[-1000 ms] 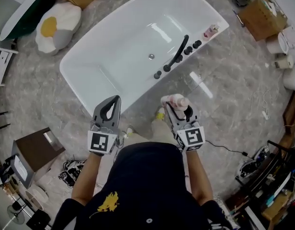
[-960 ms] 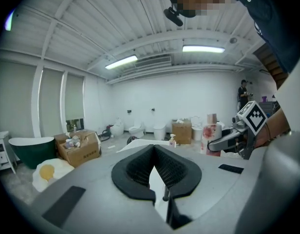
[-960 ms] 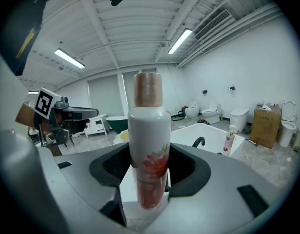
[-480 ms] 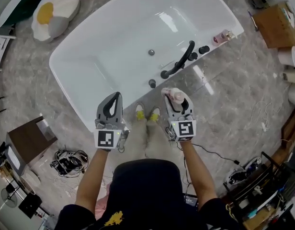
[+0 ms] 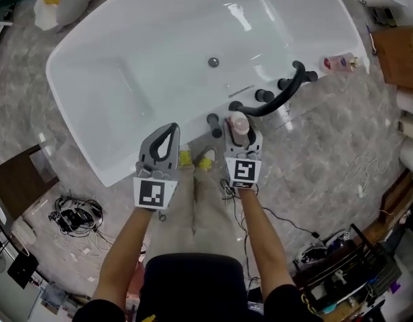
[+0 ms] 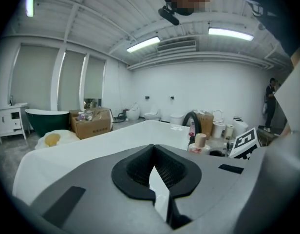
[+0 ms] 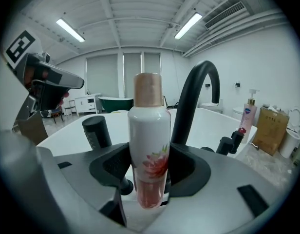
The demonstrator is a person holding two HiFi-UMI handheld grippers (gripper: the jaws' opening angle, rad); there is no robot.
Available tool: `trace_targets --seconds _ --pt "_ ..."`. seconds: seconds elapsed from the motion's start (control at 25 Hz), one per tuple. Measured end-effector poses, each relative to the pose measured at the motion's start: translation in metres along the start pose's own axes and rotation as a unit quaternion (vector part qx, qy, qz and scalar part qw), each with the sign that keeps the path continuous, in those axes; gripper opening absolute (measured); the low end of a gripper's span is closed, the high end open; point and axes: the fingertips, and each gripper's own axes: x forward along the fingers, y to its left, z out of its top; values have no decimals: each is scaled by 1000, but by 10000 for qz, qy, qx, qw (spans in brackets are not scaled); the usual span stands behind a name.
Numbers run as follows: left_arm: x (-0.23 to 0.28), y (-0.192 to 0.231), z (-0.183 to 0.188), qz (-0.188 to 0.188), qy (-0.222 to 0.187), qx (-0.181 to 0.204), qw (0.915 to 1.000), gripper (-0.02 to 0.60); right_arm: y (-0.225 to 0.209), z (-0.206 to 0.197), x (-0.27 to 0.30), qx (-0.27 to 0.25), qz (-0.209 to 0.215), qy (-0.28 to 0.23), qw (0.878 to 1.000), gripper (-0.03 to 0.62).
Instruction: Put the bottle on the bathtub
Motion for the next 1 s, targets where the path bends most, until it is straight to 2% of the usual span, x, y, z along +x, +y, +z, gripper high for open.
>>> trace_targets --seconds 0.12,0.36,0.64,0.84,0.92,1.0 --pt "3 7 -17 16 44 -51 10000 18 10 -10 16 -15 -57 -105 9999 224" --pt "2 16 -36 41 127 -180 9997 18 13 -3 30 74 -211 -529 9984 225" --pt "-3 11 -38 -74 101 -198 9997 18 28 -13 24 -359 -107 -251 9990 227" --pt "-1 9 -36 -182 79 -176 9996 18 36 -14 27 -420 -71 -65 9991 242" --pt "0 7 -37 -210 87 -197 9995 18 37 -15 27 -333 -113 -30 9994 227" --pt "-2 4 -40 -240 115 -205 9994 18 34 -15 24 -28 -130 -37 9999 225"
